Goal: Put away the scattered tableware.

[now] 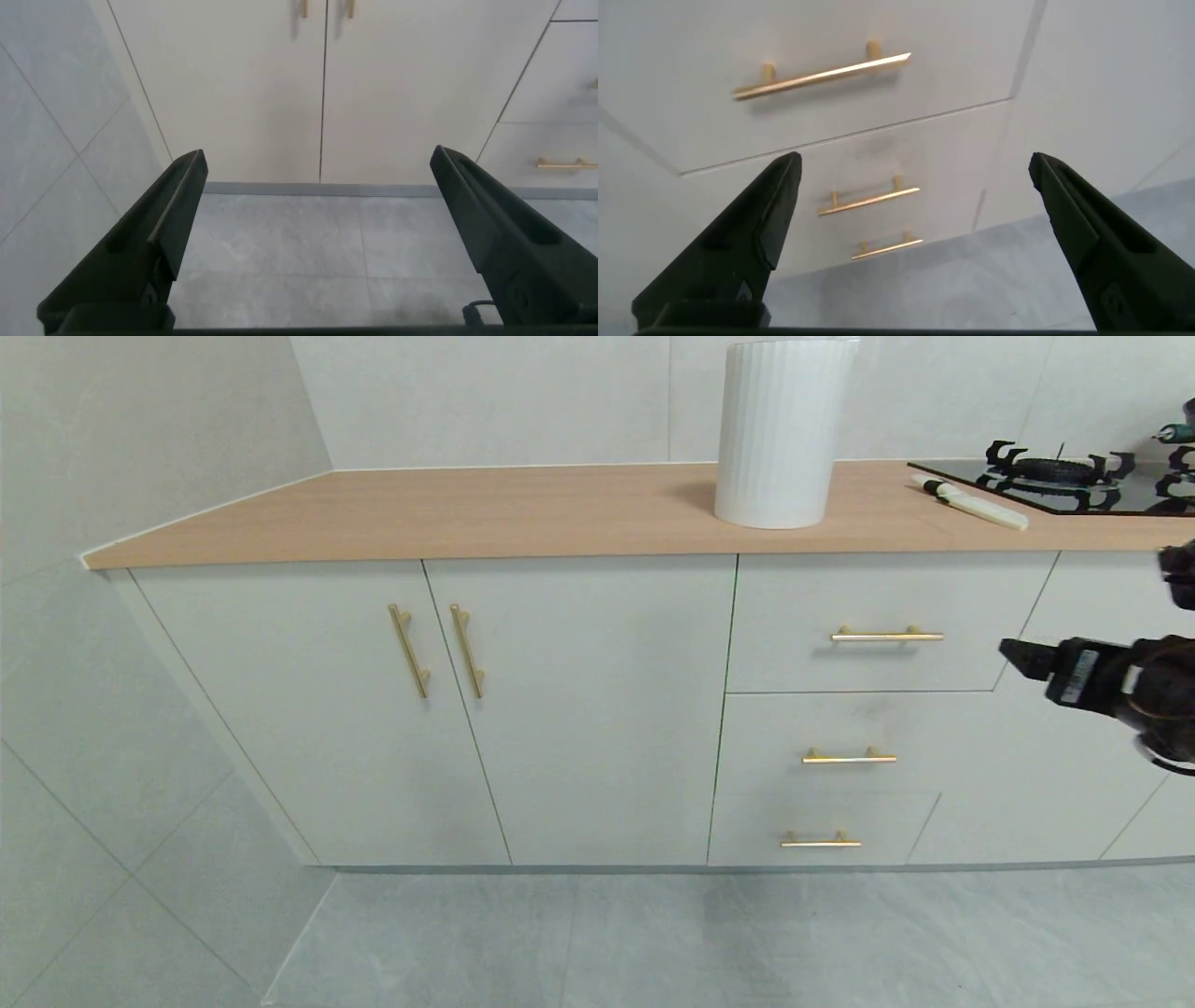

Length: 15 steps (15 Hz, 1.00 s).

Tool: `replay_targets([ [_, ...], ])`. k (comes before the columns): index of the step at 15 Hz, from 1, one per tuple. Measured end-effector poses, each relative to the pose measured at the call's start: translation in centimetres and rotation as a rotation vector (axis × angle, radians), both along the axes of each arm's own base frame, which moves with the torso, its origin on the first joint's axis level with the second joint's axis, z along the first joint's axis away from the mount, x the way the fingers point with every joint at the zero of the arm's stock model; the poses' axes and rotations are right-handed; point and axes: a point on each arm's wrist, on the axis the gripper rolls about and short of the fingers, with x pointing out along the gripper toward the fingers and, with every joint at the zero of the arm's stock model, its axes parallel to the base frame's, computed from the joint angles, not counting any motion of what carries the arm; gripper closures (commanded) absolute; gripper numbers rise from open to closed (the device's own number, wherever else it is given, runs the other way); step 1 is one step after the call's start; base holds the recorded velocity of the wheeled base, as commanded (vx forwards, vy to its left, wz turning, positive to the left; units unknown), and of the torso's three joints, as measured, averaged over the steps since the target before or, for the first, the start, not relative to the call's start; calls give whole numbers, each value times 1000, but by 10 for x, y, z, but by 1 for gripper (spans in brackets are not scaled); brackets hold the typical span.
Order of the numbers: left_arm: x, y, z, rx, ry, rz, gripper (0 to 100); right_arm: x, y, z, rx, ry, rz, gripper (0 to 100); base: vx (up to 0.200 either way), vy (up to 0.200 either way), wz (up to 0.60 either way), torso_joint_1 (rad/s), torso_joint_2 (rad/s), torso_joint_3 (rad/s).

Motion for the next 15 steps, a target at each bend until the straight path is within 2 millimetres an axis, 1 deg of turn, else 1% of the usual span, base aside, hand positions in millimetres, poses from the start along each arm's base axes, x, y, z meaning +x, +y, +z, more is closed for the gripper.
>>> replay_targets([
  [2, 0, 0, 0, 0, 0, 0, 0, -55, -6, 1, -30, -46, -3, 0, 0, 0, 0, 0, 0, 0],
  [5, 0, 0, 0, 0, 0, 0, 0, -135, -18, -10, -77, -130, -23, 0, 0, 0, 0, 0, 0, 0],
  [7, 0, 0, 0, 0, 0, 0, 0, -183, -22, -23, -105, -162, -9, 0, 0, 0, 0, 0, 0, 0],
  [9, 0, 0, 0, 0, 0, 0, 0, -222, -24, -44, -139, -135, 4, 0, 0, 0, 0, 0, 0, 0],
  [11, 0, 0, 0, 0, 0, 0, 0, -253, -25, -68, -172, -107, 10, 0, 0, 0, 0, 0, 0, 0],
  [12, 0, 0, 0, 0, 0, 0, 0, -261, -25, -79, -181, -105, 4, 0, 0, 0, 0, 0, 0, 0],
  [13, 0, 0, 0, 0, 0, 0, 0, -267, -25, -87, -185, -130, -3, 0, 0, 0, 0, 0, 0, 0],
  [15, 0, 0, 0, 0, 0, 0, 0, -269, -24, -108, -192, -147, -17, 0, 0, 0, 0, 0, 0, 0],
])
